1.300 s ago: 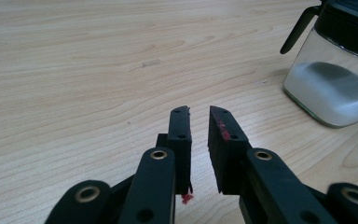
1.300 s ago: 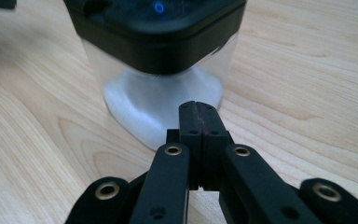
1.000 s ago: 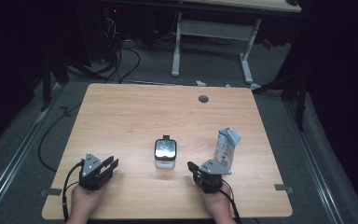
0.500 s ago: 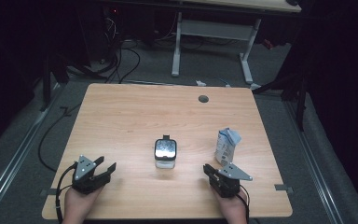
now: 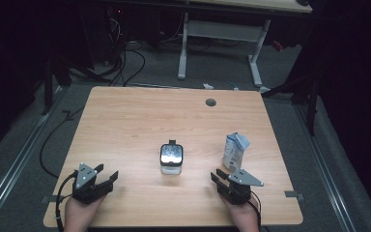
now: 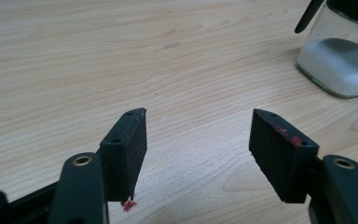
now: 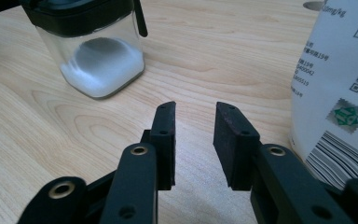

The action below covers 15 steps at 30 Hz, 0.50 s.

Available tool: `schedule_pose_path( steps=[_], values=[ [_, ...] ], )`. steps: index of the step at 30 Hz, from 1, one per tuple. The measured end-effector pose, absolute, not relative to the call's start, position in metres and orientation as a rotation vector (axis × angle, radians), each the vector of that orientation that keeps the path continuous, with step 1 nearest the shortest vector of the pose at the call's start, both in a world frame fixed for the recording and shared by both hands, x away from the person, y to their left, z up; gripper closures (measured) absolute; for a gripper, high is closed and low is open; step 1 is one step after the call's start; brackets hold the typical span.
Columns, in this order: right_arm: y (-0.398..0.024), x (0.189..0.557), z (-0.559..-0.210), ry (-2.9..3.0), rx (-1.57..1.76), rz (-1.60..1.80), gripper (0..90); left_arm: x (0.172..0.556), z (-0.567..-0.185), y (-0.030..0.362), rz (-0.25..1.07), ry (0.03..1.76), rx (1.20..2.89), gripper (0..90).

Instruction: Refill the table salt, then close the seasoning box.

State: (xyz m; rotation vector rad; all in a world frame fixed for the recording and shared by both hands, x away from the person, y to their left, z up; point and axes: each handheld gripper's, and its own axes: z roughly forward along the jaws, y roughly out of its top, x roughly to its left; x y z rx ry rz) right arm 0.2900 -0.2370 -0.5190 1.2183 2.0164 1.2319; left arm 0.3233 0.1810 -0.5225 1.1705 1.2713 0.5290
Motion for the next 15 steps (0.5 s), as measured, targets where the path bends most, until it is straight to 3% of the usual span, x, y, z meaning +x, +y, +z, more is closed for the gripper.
schedule_pose_path(
  steps=[15],
  values=[
    [-0.2382, 0.2825, -0.5173, 2.023, 1.208, 1.211, 60.0, 0.3289, -0.5218, 0.1748, 0.496, 1.254, 1.165, 34.2]
  ],
)
